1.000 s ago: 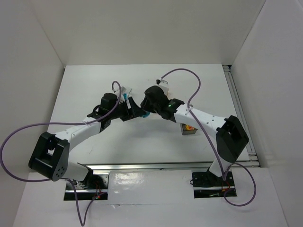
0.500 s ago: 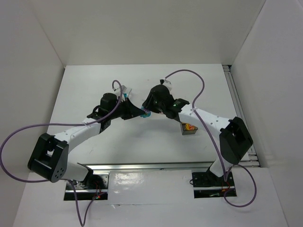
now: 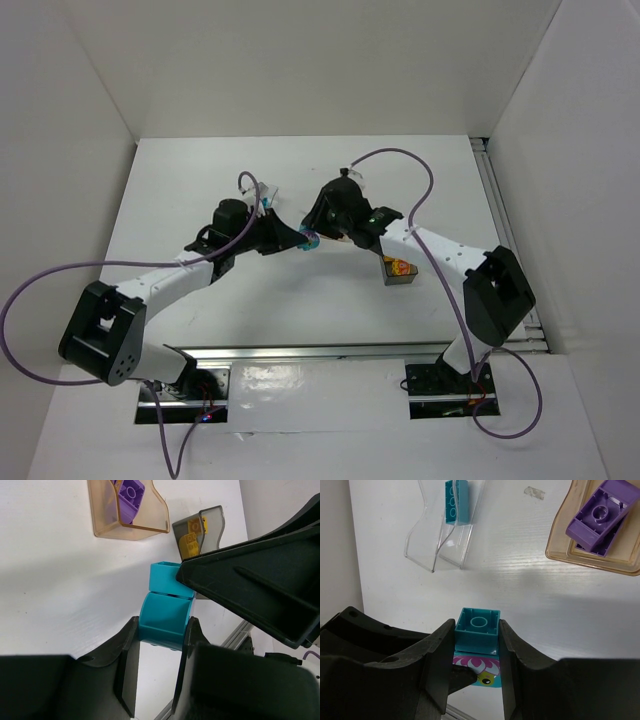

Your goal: Sort the legos into containers by color

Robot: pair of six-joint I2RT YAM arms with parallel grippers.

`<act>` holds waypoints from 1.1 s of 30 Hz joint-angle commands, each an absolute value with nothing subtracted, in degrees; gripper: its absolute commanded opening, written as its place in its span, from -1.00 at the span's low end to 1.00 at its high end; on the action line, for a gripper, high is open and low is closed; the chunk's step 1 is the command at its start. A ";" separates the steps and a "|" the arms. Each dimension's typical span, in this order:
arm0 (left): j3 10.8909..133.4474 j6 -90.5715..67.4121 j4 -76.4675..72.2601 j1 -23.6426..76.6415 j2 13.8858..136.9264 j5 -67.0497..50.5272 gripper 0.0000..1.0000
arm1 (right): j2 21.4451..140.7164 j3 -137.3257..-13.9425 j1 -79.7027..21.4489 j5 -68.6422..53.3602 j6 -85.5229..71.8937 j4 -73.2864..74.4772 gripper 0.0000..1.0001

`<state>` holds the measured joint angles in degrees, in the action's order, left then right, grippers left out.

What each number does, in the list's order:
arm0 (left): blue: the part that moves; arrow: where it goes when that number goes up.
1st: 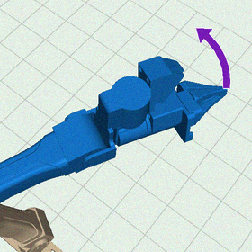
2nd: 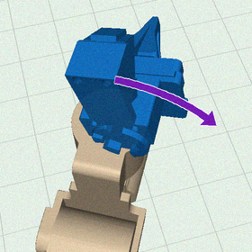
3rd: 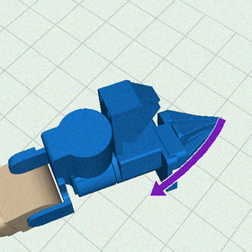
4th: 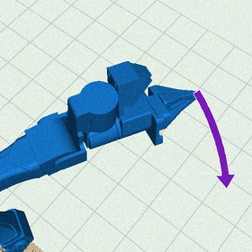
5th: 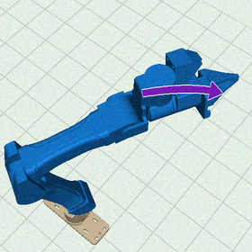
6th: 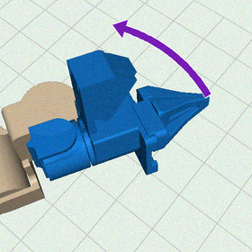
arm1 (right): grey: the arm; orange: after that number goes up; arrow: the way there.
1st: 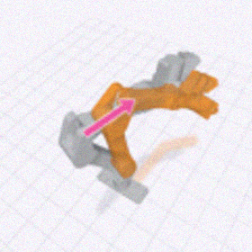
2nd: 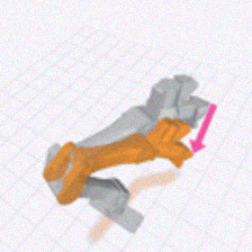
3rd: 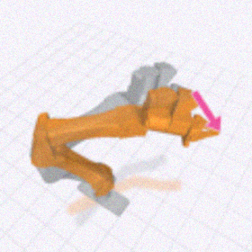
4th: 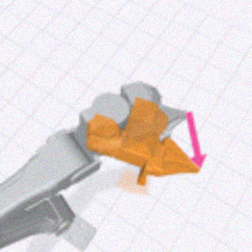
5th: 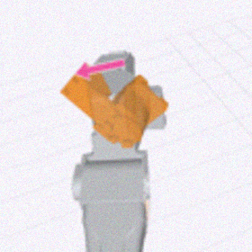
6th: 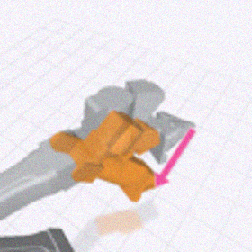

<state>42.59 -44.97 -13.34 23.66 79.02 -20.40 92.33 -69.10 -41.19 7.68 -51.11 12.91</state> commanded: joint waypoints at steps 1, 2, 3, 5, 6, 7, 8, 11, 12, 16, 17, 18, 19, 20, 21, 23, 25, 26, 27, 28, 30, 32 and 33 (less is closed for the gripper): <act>43.07 -42.98 -6.77 23.29 80.33 -18.02 -1.00 | 91.58 -72.25 -39.46 12.56 -50.71 8.70 -0.45; 43.07 -42.98 -6.77 23.29 80.33 -17.50 -1.00 | 91.58 -72.25 -39.46 13.09 -50.71 8.70 -0.45; 43.07 -42.98 -6.77 23.29 80.33 -17.49 -1.00 | 91.58 -72.77 -39.46 13.79 -50.19 8.70 -0.45; 43.07 -42.46 -6.77 23.29 81.04 -17.49 -1.00 | 91.05 -73.30 -39.46 15.20 -49.58 9.93 -0.45; 43.07 -42.45 -6.77 23.29 81.91 -16.97 -1.00 | 91.05 -74.00 -39.46 15.21 -49.57 10.45 -0.45; 43.07 -41.76 -6.77 23.29 82.70 -16.96 -1.00 | 91.05 -74.00 -39.46 16.08 -48.96 10.46 -0.45; 43.07 -41.75 -6.77 23.29 82.70 -17.48 -1.00 | 91.05 -74.00 -39.46 16.69 -48.96 11.07 -0.45; 43.07 -41.75 -5.72 23.29 83.32 -18.11 -1.00 | 91.05 -73.48 -39.46 16.70 -48.43 11.07 -0.45; 43.07 -41.23 -4.84 23.29 83.32 -18.11 -1.00 | 91.84 -73.48 -38.94 16.18 -48.43 11.07 -0.45; 47.80 -40.70 6.39 22.07 76.57 -5.60 -1.00 | 92.99 -74.09 -38.41 15.38 -46.85 11.07 -0.45; 51.03 -40.69 12.51 21.19 75.86 -2.23 -1.00 | 93.51 -74.09 -38.41 14.77 -46.85 11.07 -0.45; 52.63 -40.69 12.57 21.18 75.85 0.41 -1.00 | 93.52 -74.09 -38.41 14.77 -46.32 10.47 -0.45; 54.56 -40.69 17.70 19.62 75.85 3.22 -1.00 | 94.21 -74.61 -38.41 14.24 -46.32 10.46 -0.45; 56.49 -40.69 19.84 18.73 75.85 7.34 -1.00 | 94.22 -74.62 -38.41 14.24 -46.32 10.46 -0.45; 58.34 -40.69 21.52 17.59 77.07 8.43 -1.00 | 94.74 -75.32 -38.41 14.24 -46.32 10.46 -0.45; 63.79 -40.00 25.55 14.60 81.20 9.23 -1.00 | 95.27 -76.11 -38.41 13.62 -45.79 9.84 -0.45; 67.91 -39.99 26.45 13.36 85.40 10.02 -1.00 | 95.89 -77.24 -38.41 13.10 -45.27 9.84 -0.45; 69.16 -39.29 26.98 12.58 86.91 10.80 -1.00 | 97.19 -77.78 -38.41 12.57 -45.26 9.84 -0.45; 70.30 -38.77 26.98 12.05 88.40 10.81 -1.00 | 97.73 -78.31 -38.41 12.57 -44.74 9.84 -0.45; 72.84 -38.76 27.68 11.34 89.98 10.81 -1.00 | 98.26 -78.92 -38.41 11.87 -44.74 9.84 -0.45; 74.70 -38.76 28.21 10.81 94.29 10.20 -1.00 | 99.93 -80.77 -38.41 11.87 -44.13 9.84 -0.45; 76.37 -38.23 27.69 10.29 96.41 10.20 -0.99 | 101.68 -82.52 -38.41 11.25 -43.51 9.84 -0.45; 77.07 -37.62 27.69 10.28 98.59 10.20 -0.83 | 102.39 -83.23 -38.41 10.73 -42.72 9.84 -0.45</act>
